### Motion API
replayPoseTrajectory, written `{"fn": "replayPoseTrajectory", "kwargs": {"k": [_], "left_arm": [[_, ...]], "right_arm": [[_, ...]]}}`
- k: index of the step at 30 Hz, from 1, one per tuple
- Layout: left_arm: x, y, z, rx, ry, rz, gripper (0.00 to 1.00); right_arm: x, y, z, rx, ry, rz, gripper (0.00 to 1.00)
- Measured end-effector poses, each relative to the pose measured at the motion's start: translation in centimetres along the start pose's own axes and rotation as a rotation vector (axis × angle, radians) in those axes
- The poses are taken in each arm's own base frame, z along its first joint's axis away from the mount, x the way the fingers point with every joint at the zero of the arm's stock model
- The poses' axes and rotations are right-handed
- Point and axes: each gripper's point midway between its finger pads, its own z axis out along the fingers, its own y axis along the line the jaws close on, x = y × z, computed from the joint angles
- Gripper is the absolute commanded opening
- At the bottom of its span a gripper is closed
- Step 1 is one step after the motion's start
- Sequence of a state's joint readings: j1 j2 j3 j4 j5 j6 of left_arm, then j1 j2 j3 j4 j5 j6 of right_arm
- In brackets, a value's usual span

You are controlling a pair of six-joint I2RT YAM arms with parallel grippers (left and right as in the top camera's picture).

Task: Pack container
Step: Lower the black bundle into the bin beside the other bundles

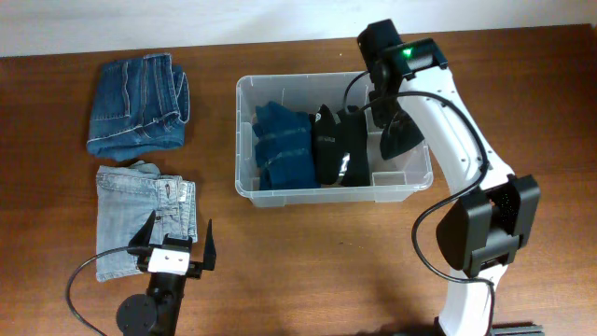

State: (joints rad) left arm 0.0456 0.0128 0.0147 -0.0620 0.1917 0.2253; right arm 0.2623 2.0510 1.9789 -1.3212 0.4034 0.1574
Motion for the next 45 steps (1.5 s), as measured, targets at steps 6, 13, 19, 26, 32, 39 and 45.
{"fn": "replayPoseTrajectory", "kwargs": {"k": [6, 13, 19, 26, 32, 39, 45], "left_arm": [[0.0, 0.0, 0.0, 0.0, 0.0, 0.0, 0.99], [0.0, 0.0, 0.0, 0.0, 0.0, 0.0, 0.99], [0.0, 0.0, 0.0, 0.0, 0.0, 0.0, 0.99], [0.0, 0.0, 0.0, 0.0, 0.0, 0.0, 0.99], [0.0, 0.0, 0.0, 0.0, 0.0, 0.0, 0.99], [0.0, 0.0, 0.0, 0.0, 0.0, 0.0, 0.99], [0.0, 0.0, 0.0, 0.0, 0.0, 0.0, 0.99]], "right_arm": [[0.3, 1.7, 0.0, -0.008, -0.006, -0.036, 0.04], [0.9, 4.2, 0.5, -0.033, -0.002, -0.083, 0.09], [1.4, 6.7, 1.1, -0.123, 0.016, -0.099, 0.08], [1.1, 11.7, -0.4, -0.291, -0.026, -0.132, 0.09], [1.1, 14.9, -1.7, -0.366, -0.062, -0.175, 0.12], [1.5, 11.7, -0.7, -0.197, -0.039, -0.152, 0.38], [1.2, 7.6, 0.7, -0.098, -0.011, -0.094, 0.41]]}}
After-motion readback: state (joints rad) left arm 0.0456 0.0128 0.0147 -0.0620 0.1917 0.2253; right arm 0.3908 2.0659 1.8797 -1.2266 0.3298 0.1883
